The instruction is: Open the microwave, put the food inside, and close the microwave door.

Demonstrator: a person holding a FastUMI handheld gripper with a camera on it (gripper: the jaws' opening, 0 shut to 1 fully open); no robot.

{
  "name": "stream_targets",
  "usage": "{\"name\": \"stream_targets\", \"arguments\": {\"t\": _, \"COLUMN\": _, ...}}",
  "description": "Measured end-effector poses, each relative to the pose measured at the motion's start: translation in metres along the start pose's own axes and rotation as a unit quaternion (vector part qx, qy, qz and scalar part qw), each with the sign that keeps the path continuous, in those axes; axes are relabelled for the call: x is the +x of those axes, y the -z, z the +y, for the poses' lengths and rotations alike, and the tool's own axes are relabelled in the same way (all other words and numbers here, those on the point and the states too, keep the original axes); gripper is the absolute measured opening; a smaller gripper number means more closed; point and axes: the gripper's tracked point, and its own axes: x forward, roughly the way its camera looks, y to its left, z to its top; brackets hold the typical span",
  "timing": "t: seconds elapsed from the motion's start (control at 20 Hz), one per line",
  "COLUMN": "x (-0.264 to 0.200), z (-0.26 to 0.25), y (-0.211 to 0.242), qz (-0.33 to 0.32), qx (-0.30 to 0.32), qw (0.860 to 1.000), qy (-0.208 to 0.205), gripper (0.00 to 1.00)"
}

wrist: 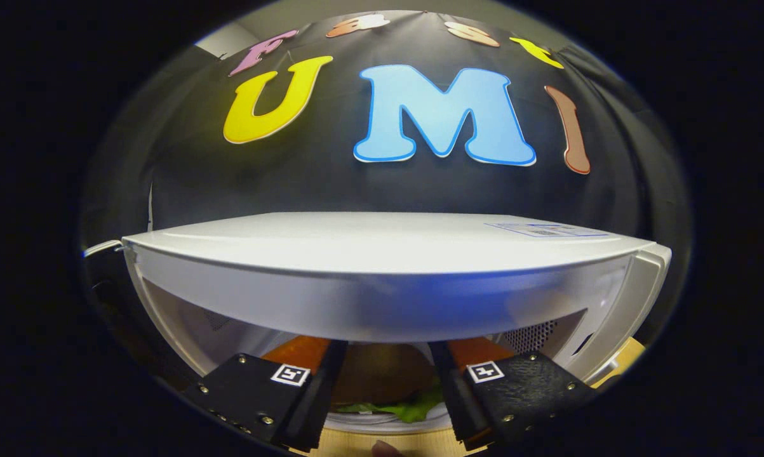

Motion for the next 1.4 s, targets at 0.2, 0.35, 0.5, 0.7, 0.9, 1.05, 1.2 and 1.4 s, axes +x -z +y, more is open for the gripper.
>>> {"name": "stream_targets", "arguments": {"t": 0.2, "x": -0.046, "z": 0.016, "y": -0.011, "qz": -0.009, "qx": 0.004, "qw": 0.999, "qy": -0.039, "gripper": 0.75}}
{"name": "stream_targets", "arguments": {"t": 0.35, "x": -0.091, "z": 0.031, "y": -0.025, "qz": -0.022, "qx": 0.003, "qw": 0.997, "qy": -0.071, "gripper": 0.75}}
{"name": "stream_targets", "arguments": {"t": 0.5, "x": -0.147, "z": 0.050, "y": -0.037, "qz": -0.034, "qx": 0.005, "qw": 0.993, "qy": -0.113, "gripper": 0.75}}
{"name": "stream_targets", "arguments": {"t": 0.7, "x": -0.230, "z": 0.080, "y": -0.059, "qz": -0.059, "qx": 0.012, "qw": 0.982, "qy": -0.178, "gripper": 0.75}}
{"name": "stream_targets", "arguments": {"t": 0.9, "x": -0.311, "z": 0.113, "y": -0.076, "qz": -0.084, "qx": 0.007, "qw": 0.967, "qy": -0.239, "gripper": 0.75}}
{"name": "stream_targets", "arguments": {"t": 1.05, "x": -0.364, "z": 0.141, "y": -0.081, "qz": -0.094, "qx": 0.018, "qw": 0.953, "qy": -0.287, "gripper": 0.75}}
{"name": "stream_targets", "arguments": {"t": 1.2, "x": -0.407, "z": 0.173, "y": -0.077, "qz": -0.091, "qx": 0.027, "qw": 0.938, "qy": -0.334, "gripper": 0.75}}
{"name": "stream_targets", "arguments": {"t": 1.4, "x": -0.432, "z": 0.218, "y": -0.046, "qz": -0.087, "qx": -0.006, "qw": 0.925, "qy": -0.369, "gripper": 0.75}}
